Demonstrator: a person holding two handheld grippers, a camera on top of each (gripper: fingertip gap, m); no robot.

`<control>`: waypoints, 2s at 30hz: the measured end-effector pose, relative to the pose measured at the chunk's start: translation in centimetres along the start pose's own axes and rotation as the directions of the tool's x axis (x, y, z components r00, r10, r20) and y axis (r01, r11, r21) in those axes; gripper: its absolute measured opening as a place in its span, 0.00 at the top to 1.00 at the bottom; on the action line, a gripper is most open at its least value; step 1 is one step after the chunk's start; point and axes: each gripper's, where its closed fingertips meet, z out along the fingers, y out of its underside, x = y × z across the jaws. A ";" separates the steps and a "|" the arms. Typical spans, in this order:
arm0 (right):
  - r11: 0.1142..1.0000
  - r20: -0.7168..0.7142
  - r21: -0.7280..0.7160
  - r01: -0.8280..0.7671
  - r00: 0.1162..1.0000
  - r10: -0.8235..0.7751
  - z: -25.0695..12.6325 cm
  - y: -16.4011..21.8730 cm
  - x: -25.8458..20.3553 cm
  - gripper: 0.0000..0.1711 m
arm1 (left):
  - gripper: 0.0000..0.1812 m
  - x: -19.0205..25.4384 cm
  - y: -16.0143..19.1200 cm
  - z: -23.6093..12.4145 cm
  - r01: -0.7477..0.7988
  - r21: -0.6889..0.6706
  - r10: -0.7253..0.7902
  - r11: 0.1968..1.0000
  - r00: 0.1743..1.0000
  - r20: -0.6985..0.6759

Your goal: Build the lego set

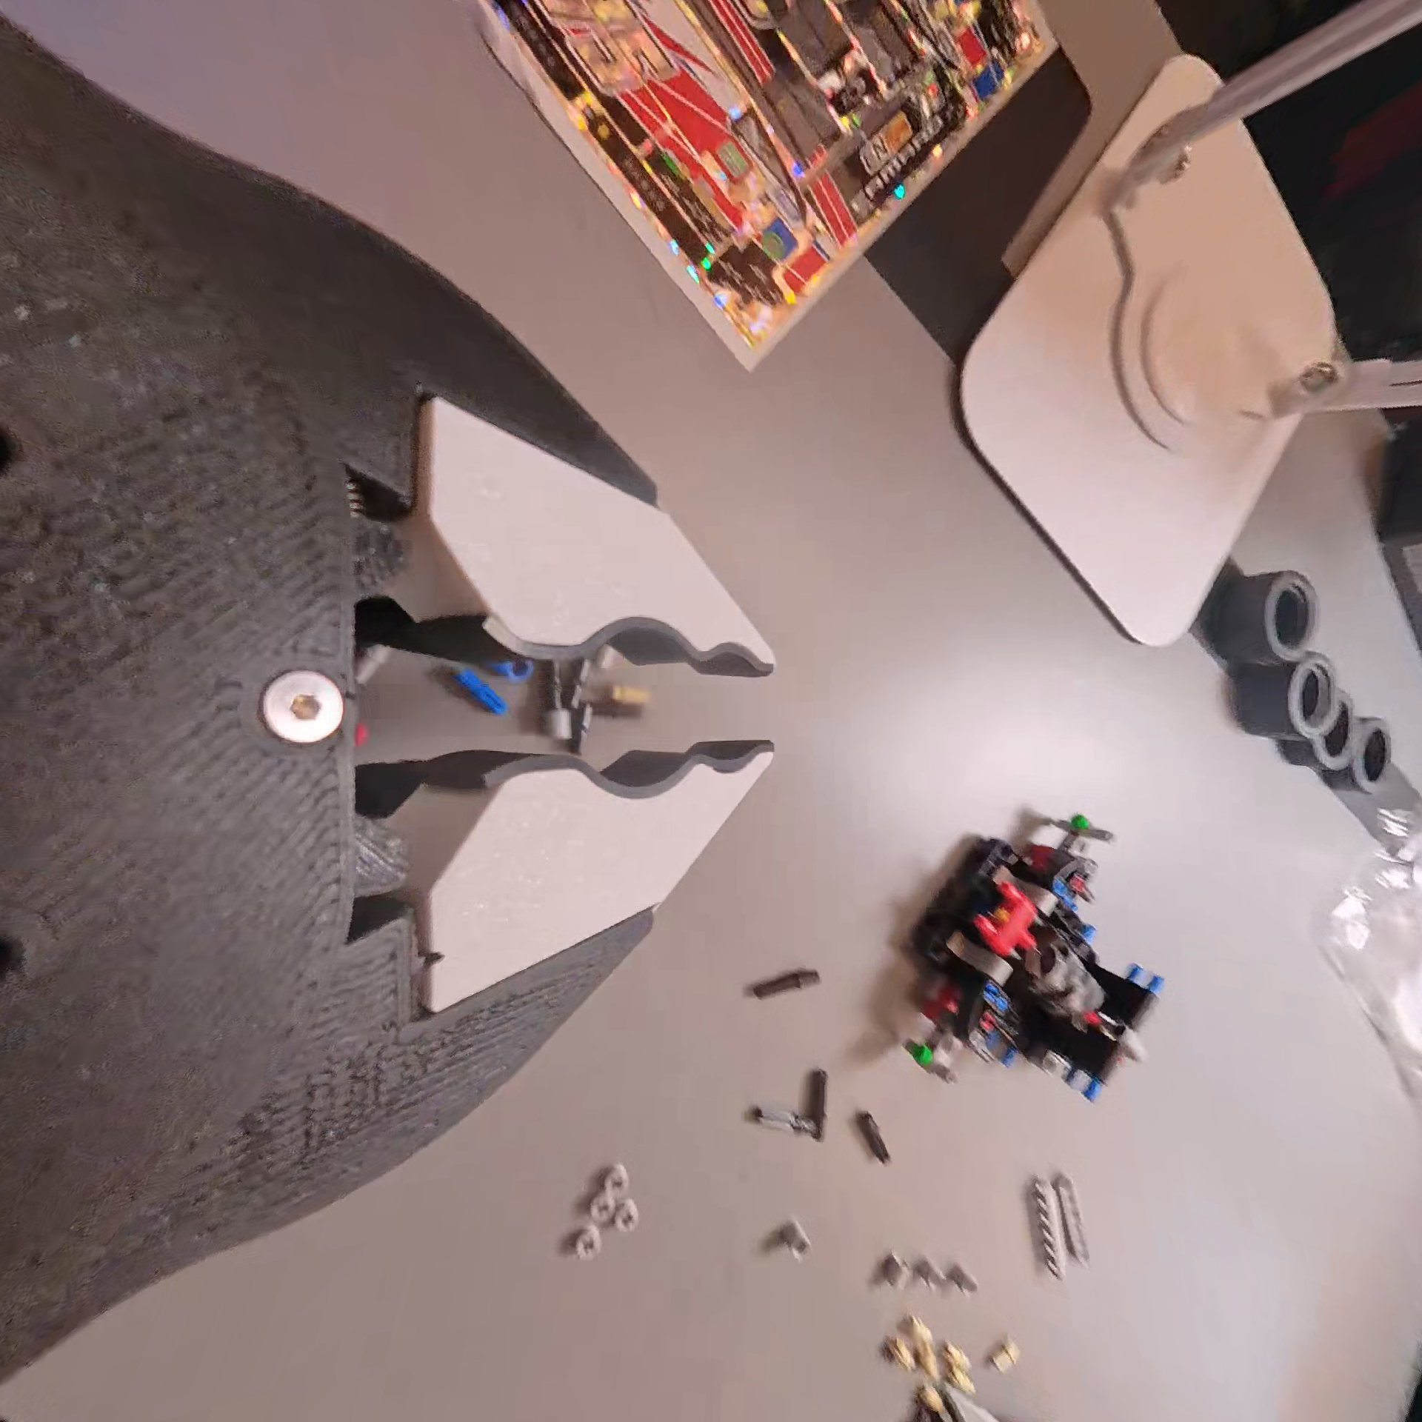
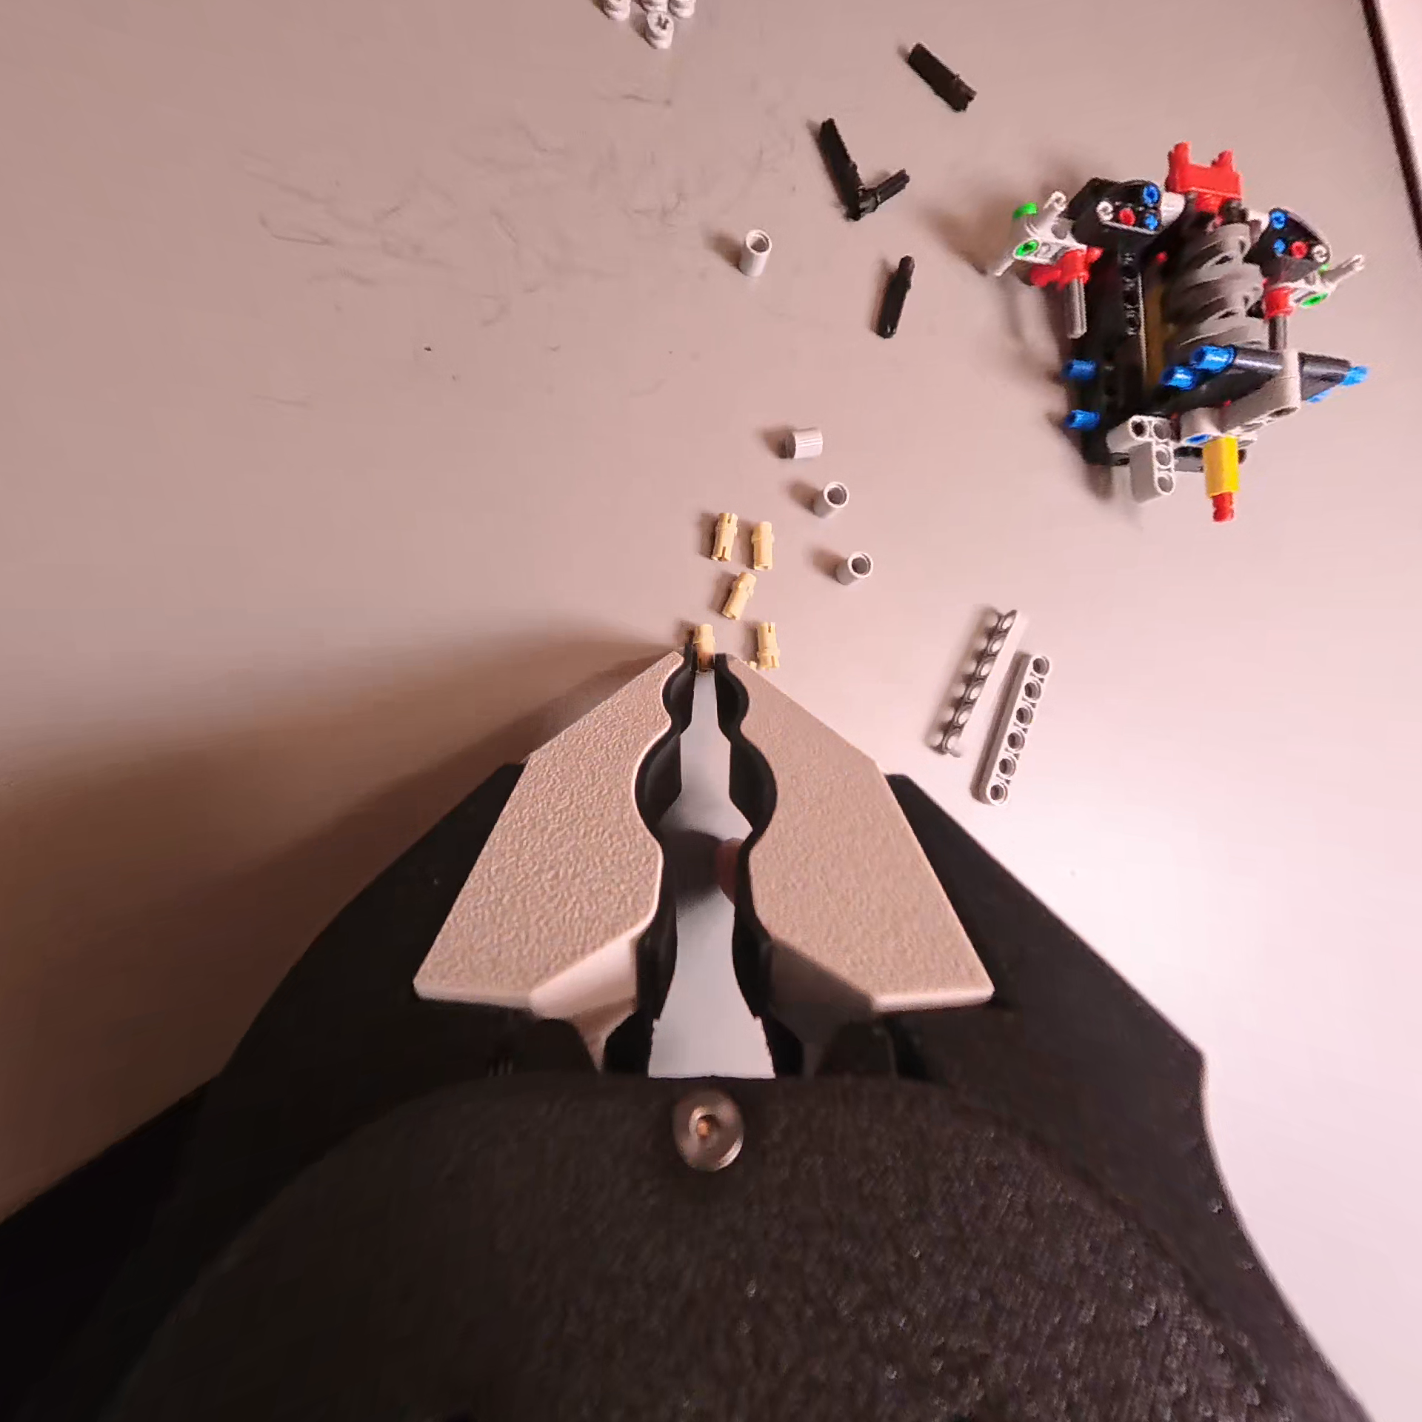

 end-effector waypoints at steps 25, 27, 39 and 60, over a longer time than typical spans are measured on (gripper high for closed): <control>0.995 -0.049 0.095 -0.018 0.999 0.023 -1.0 -0.8 1.3 0.94 | 0.97 -1.0 5.5 0.6 -0.164 -0.281 0.174 0.946 0.985 0.011; 0.995 -0.047 0.095 -0.018 0.999 0.023 -1.0 -0.8 1.2 0.94 | 0.98 -0.9 5.5 0.7 -0.172 -0.279 0.181 0.945 0.983 0.008; 0.964 -0.129 0.263 0.032 0.992 0.002 -1.6 -3.9 2.1 0.94 | 0.98 4.5 -1.2 -0.6 -0.124 0.000 0.123 0.992 0.984 -0.128; 0.847 -0.102 0.504 0.168 0.986 -0.134 -1.2 -10.3 -2.6 0.87 | 0.98 26.6 -1.8 0.6 0.268 0.057 -0.175 0.962 0.762 -0.623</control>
